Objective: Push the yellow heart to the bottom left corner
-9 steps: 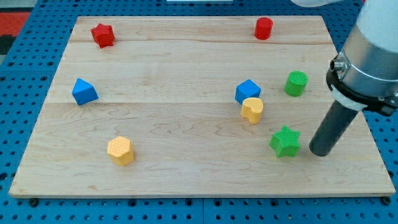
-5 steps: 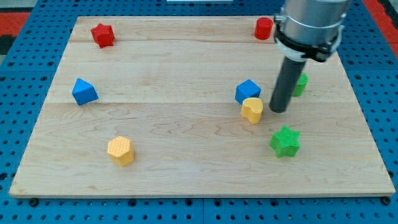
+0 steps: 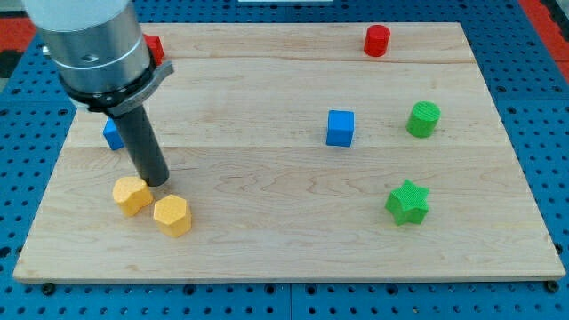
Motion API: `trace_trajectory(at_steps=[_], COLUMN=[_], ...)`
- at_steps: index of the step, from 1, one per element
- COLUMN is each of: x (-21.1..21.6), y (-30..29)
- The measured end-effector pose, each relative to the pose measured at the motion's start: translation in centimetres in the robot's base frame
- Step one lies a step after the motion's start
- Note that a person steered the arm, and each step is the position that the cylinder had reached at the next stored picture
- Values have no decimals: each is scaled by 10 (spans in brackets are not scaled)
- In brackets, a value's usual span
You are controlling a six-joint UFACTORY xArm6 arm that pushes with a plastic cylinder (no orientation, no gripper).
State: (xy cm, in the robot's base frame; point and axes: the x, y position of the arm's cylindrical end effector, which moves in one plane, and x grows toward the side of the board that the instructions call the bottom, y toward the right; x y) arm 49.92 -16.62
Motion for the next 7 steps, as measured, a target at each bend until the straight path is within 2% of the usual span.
trace_trajectory(at_steps=[2, 3, 5, 7], x=[18, 19, 49, 57], y=[-41, -40, 58, -4])
